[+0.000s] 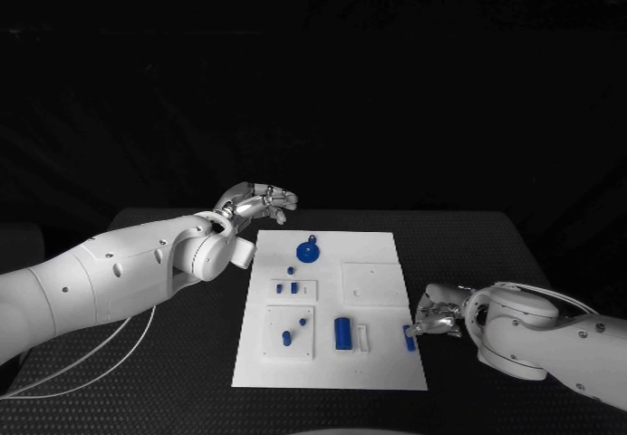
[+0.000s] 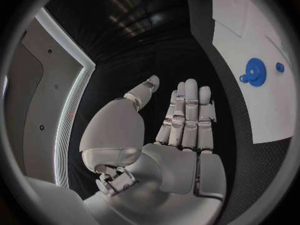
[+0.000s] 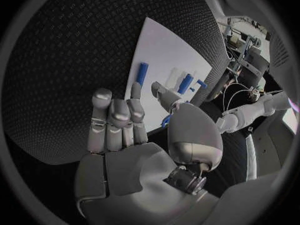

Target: Assemble the parts on the task board

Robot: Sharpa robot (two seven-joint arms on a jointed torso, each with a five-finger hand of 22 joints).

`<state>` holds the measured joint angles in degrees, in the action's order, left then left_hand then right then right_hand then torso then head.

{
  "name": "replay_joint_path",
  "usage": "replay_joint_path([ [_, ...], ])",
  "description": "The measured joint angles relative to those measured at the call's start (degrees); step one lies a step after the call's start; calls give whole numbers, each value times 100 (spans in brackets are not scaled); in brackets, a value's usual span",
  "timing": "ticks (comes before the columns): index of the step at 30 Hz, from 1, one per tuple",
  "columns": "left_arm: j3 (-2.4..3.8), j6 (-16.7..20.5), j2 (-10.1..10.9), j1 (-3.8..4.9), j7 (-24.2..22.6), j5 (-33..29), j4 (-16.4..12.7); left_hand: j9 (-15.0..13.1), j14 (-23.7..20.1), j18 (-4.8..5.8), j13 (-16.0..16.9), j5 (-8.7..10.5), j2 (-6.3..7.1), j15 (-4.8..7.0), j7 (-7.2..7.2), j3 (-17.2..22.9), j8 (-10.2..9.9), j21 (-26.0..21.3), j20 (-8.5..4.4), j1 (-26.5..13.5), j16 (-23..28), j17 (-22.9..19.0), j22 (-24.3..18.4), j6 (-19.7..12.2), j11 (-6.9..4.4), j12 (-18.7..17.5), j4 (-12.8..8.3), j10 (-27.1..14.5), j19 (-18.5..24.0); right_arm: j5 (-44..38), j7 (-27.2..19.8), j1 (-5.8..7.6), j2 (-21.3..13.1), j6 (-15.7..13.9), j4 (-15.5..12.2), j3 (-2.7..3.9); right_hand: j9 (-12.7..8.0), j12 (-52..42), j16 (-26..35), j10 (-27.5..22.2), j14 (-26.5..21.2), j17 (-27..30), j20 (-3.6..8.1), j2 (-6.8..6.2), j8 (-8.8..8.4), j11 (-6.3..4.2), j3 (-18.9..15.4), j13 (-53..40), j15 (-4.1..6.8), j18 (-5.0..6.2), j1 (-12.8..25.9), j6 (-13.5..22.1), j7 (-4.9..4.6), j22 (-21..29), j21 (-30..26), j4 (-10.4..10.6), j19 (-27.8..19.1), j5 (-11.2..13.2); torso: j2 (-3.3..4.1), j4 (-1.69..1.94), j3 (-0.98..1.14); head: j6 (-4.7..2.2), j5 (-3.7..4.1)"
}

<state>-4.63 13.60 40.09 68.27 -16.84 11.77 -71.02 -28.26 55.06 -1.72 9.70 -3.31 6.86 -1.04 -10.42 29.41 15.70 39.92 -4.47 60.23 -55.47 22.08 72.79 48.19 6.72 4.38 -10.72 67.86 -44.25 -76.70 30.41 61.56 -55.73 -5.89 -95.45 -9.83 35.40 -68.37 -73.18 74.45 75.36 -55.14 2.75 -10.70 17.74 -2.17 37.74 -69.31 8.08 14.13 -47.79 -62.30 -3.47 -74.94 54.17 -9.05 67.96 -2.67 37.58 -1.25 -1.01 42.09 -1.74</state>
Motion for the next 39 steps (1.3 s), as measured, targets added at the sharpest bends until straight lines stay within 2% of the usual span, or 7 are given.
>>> replay_joint_path([
  [6, -1, -6, 13, 0, 4, 0, 7, 0, 0, 2, 0, 0, 0, 0, 0, -15, 0, 0, 0, 0, 0, 6, 5, 0, 0, 0, 15, 0, 0, 42, 82, -43, 4, 66, 17, -12, 217, 0, 0, 0, 1, -11, 6, -203, 88, 0, 135, -32, -1, 0, 136, 13, 12, 0, 18, 188, 6, 0, 0, 5, -5, 40, 12],
  [10, -1, -10, 12, 0, 6, 0, 9, 0, 0, 4, 0, 0, 0, 0, 0, -6, 0, 0, 0, 0, 0, 5, 5, 0, 0, 0, 26, 0, 0, 53, 122, -45, 64, 116, 73, -29, 476, 0, 0, -12, 1, -16, 22, -266, 256, -12, 124, -37, -2, 0, 199, 30, 29, 0, 18, 291, 42, 0, 0, 5, -9, 54, 13],
  [20, -2, -20, 14, 0, 9, 0, 2, 5, 0, 17, 0, 0, -30, 0, 0, -14, 0, -22, 0, -30, 0, 13, 12, 0, 0, 0, 46, 0, 0, 88, 147, -204, 312, 127, 216, -48, 671, 1, -1, -22, -12, -16, 21, -262, 291, -21, 147, -43, 10, 0, 202, 98, 46, 1, 40, 313, 42, 0, -1, 10, -9, 91, 5],
  [26, -2, -25, 13, 0, 12, 0, 2, 5, 0, -10, 0, 0, -30, 0, 0, 2, 0, -22, 0, -30, 0, 18, 17, 0, 0, 0, 62, 0, 0, 24, 147, -247, 422, 114, 368, -39, 809, 3, -22, -23, -13, -20, 17, -73, 356, -20, 107, -42, 11, 0, 159, 109, 39, 1, 40, 217, 46, 0, -1, 12, -9, 101, -5],
  [29, -3, -27, 14, 0, 13, 0, 2, 4, 0, -44, 0, 0, -30, 0, 0, 2, 0, -22, 0, -30, 0, 18, 17, 0, 0, 0, 62, 0, 0, -106, 147, -274, 478, 80, 398, -26, 847, 3, -22, -22, -13, -20, 24, -54, 359, -20, 81, -42, 11, 0, 141, 128, 58, 1, 40, 134, 39, 0, -1, 9, -9, 108, -9],
  [38, -3, -47, 15, 0, 24, 0, 2, 11, 0, -43, 0, 0, -36, 0, 21, -17, 0, -22, 0, -70, 0, 24, 23, -20, 0, 0, 81, 0, 0, -577, 161, -311, 719, -127, 454, -22, 865, 4, -22, -21, -13, -20, 33, -22, 349, -21, 94, -54, 11, 0, 154, 130, 60, 2, 40, 115, 29, 0, -1, 8, -5, 119, -23],
  [39, -3, -49, 15, 0, 25, 0, 2, 11, 0, -43, 0, 0, -29, 0, 21, -17, 0, -22, 0, -76, 0, 24, 23, -20, 0, 0, 81, 0, 0, -602, 163, -313, 727, -138, 454, -23, 865, 4, -22, -21, -13, -20, 32, -22, 348, -21, 113, -63, 11, 0, 154, 159, 90, 2, 40, 96, 28, 0, -1, 8, -3, 119, -23],
])
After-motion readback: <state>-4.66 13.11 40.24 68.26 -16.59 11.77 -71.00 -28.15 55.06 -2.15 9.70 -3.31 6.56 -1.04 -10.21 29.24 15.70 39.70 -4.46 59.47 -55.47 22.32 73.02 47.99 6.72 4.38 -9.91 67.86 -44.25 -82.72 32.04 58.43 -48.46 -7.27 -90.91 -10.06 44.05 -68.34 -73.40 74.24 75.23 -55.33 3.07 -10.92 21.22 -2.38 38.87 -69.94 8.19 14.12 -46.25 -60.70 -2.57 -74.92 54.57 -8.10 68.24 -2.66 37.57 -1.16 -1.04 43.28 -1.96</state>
